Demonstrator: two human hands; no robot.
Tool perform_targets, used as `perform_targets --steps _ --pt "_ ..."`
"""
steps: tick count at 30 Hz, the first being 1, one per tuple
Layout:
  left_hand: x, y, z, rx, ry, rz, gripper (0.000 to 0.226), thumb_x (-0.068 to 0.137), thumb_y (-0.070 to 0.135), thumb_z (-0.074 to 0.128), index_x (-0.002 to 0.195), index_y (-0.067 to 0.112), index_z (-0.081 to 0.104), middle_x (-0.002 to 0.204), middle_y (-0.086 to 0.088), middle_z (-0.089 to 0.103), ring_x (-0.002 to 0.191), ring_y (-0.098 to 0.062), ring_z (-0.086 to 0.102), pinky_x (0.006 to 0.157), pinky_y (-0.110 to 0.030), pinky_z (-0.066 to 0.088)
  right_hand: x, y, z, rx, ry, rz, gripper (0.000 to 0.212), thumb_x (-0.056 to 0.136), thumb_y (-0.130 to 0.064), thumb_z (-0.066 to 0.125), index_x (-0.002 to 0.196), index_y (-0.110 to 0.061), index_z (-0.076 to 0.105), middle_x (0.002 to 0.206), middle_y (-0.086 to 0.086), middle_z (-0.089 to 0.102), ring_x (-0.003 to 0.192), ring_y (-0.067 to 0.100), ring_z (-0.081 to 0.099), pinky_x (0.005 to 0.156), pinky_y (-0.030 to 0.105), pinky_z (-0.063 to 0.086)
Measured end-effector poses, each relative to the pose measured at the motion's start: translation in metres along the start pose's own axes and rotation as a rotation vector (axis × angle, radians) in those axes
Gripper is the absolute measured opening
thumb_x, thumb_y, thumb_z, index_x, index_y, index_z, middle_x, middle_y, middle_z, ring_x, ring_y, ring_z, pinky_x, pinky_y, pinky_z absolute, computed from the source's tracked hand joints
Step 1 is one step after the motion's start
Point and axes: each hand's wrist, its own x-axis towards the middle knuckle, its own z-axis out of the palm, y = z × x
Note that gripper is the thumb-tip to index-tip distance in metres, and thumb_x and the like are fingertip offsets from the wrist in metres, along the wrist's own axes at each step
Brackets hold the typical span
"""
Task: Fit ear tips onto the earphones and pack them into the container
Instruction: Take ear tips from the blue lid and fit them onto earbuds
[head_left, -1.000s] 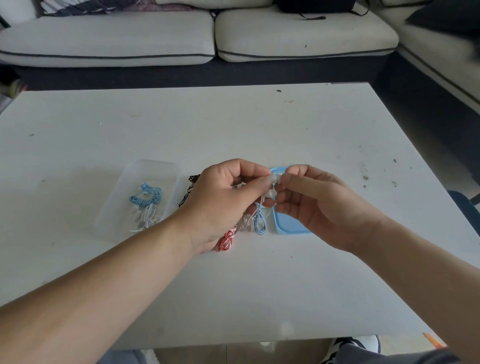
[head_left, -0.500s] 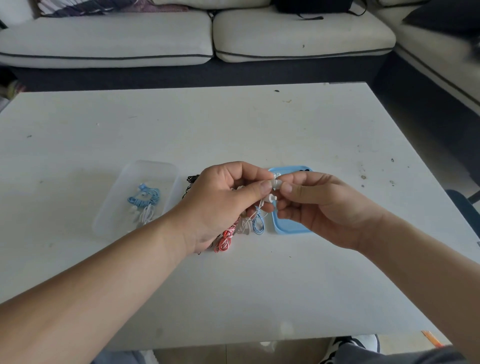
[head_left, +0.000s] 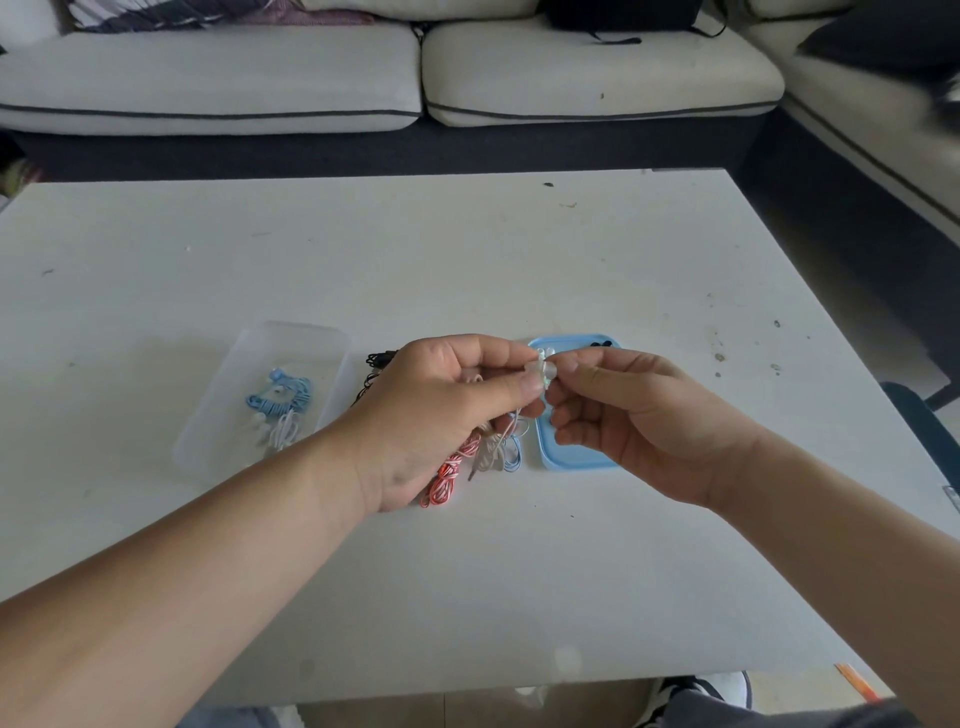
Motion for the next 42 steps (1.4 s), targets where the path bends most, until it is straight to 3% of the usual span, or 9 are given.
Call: perform_targets --steps 5,8,15,18,21,25,30,36,42 --pt "0.002 -0.004 -0.001 0.009 0.021 -0.012 0.025 0.087 -0.006 0.074 0.107 0.009 0.075 0.096 -0.008 0.077 0.093 -0.025 0.078 0.073 -0.025 0.057 0.002 -0.008 -0.018 -0.252 0.426 -0.1 0.015 0.093 -0.017 0.073 0.092 -0.002 0.073 0.079 0.013 0.069 0.063 0.021 0.063 0.06 0.033 0.055" --pt "0.002 -0.005 0.001 0.001 0.021 0.004 0.027 0.087 -0.008 0.073 0.109 0.007 0.074 0.097 -0.008 0.078 0.094 -0.026 0.078 0.081 -0.028 0.061 0.006 -0.01 -0.038 -0.62 0.614 -0.18 0.011 0.089 -0.02 0.07 0.084 -0.012 0.074 0.077 0.008 0.074 0.059 0.015 0.066 0.055 0.03 0.054" --pt "-0.001 -0.007 0.003 -0.015 0.014 -0.009 0.029 0.086 -0.01 0.073 0.112 0.003 0.072 0.095 -0.009 0.078 0.094 -0.027 0.078 0.075 -0.026 0.062 0.017 0.017 -0.051 -1.147 0.443 -0.036 0.009 0.086 -0.01 0.067 0.081 -0.012 0.076 0.08 0.007 0.073 0.069 0.025 0.066 0.06 0.027 0.052" --pt "-0.001 -0.008 0.003 -0.007 0.015 0.003 0.029 0.086 -0.01 0.073 0.112 0.002 0.071 0.095 -0.01 0.078 0.094 -0.027 0.078 0.077 -0.029 0.062 0.024 0.024 -0.054 -1.232 0.452 -0.032 0.014 0.083 -0.003 0.063 0.088 0.001 0.075 0.092 0.022 0.073 0.08 0.042 0.064 0.064 0.041 0.056" --pt "-0.002 -0.007 0.002 -0.008 0.022 0.008 0.029 0.087 -0.01 0.073 0.113 0.002 0.07 0.097 -0.011 0.078 0.095 -0.028 0.078 0.082 -0.034 0.062 0.03 0.029 -0.056 -1.25 0.483 -0.043 0.015 0.079 -0.001 0.06 0.083 0.004 0.073 0.091 0.025 0.071 0.063 0.026 0.048 0.056 0.033 0.043" --pt "-0.002 -0.006 -0.001 -0.024 0.021 0.008 0.029 0.087 -0.01 0.072 0.113 0.002 0.07 0.098 -0.011 0.078 0.095 -0.028 0.078 0.086 -0.037 0.062 0.035 0.031 -0.056 -1.274 0.516 -0.06 0.012 0.079 -0.002 0.061 0.078 -0.003 0.074 0.082 0.017 0.073 0.066 0.021 0.053 0.057 0.034 0.05" --pt "-0.003 -0.004 -0.002 -0.033 0.021 0.02 0.029 0.087 -0.011 0.073 0.113 0.001 0.07 0.093 -0.01 0.078 0.092 -0.028 0.078 0.079 -0.031 0.063 0.037 0.036 -0.059 -1.289 0.547 -0.085 0.011 0.081 -0.007 0.061 0.075 -0.008 0.071 0.078 0.012 0.071 0.077 0.034 0.066 0.062 0.039 0.056" --pt "-0.003 -0.003 -0.003 -0.039 0.044 0.036 0.027 0.087 -0.011 0.072 0.112 0.001 0.071 0.101 -0.013 0.079 0.092 -0.029 0.078 0.082 -0.035 0.062 0.028 0.024 -0.04 -1.223 0.548 -0.102 0.007 0.082 -0.009 0.065 0.077 -0.01 0.071 0.078 0.008 0.072 0.071 0.024 0.067 0.066 0.035 0.057" --pt "0.0 0.002 -0.006 -0.048 0.113 0.059 0.029 0.084 -0.006 0.078 0.109 0.006 0.073 0.095 -0.01 0.078 0.091 -0.031 0.078 0.074 -0.026 0.059 0.0 -0.012 0.01 -0.181 0.18 -0.076 0.005 0.09 0.003 0.07 0.085 0.004 0.071 0.08 0.019 0.072 0.071 0.026 0.071 0.071 0.029 0.061"
